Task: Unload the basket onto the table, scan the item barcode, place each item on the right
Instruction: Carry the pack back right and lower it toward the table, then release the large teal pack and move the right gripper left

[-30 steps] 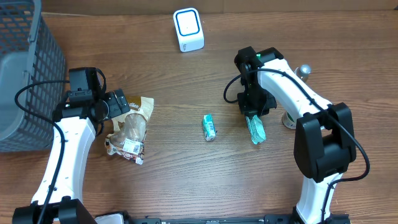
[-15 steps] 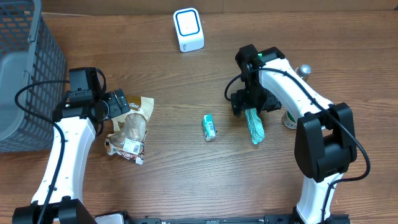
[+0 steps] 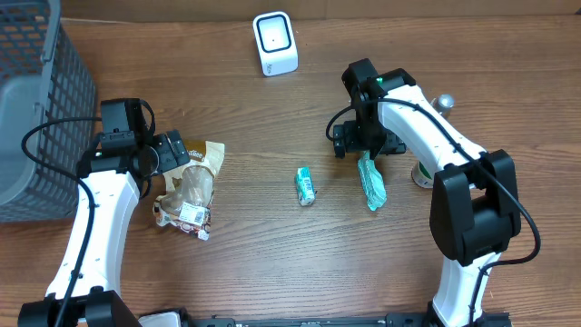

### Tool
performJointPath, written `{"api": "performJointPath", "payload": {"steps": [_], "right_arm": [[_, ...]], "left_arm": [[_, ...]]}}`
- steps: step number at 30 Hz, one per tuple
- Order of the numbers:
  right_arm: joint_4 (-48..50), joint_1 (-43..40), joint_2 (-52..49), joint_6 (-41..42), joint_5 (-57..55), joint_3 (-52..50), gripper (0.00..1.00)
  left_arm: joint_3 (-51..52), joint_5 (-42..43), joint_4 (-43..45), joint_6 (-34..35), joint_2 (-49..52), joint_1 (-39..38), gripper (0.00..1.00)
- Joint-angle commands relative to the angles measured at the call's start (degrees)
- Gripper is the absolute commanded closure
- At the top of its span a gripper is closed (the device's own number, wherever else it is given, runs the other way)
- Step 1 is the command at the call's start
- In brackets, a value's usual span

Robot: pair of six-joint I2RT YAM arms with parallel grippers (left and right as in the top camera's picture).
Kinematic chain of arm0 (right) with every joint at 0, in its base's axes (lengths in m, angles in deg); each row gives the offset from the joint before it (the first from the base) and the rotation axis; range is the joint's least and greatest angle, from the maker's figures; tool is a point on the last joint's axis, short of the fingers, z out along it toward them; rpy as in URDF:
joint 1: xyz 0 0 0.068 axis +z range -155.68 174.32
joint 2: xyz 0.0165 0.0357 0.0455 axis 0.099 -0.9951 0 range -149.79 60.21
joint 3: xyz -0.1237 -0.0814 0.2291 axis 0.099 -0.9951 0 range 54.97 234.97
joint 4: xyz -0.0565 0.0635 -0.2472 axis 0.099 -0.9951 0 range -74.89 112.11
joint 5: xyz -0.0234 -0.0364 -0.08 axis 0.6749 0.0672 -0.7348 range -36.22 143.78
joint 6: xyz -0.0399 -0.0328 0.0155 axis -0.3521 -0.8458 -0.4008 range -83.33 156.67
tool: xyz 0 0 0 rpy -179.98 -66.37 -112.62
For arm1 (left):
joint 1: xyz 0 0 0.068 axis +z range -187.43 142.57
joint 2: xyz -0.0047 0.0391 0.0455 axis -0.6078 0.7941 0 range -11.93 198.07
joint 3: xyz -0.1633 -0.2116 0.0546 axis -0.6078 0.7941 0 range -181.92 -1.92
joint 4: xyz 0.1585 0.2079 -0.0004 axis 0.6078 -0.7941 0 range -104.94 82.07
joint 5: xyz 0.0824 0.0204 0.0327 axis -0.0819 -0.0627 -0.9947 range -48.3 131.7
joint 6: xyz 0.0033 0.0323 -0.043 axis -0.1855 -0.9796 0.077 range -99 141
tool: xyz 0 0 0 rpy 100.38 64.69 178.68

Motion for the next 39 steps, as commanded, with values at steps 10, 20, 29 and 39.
{"api": "performJointPath", "payload": {"steps": [10, 20, 29, 39], "right_arm": [[0.6, 5.7, 6.9, 2.4, 1.5, 7.0, 0.17], [-6.6, 10.0, 6.5, 7.1, 1.7, 5.6, 0.85], [-3.6, 9.0, 6.5, 10.1, 0.6, -2.3, 0.94], [9.3, 8.6, 6.5, 10.0, -5.0, -17.4, 0.89]], "left_arm": [[-1.1, -0.3, 0.1, -0.5, 0.2, 0.0, 0.0], [-1.1, -0.3, 0.1, -0.5, 0.2, 0.0, 0.0], [-1.1, -0.3, 0.1, -0.5, 0.2, 0.0, 0.0], [-1.1, -0.3, 0.1, -0.5, 0.2, 0.0, 0.0]]}}
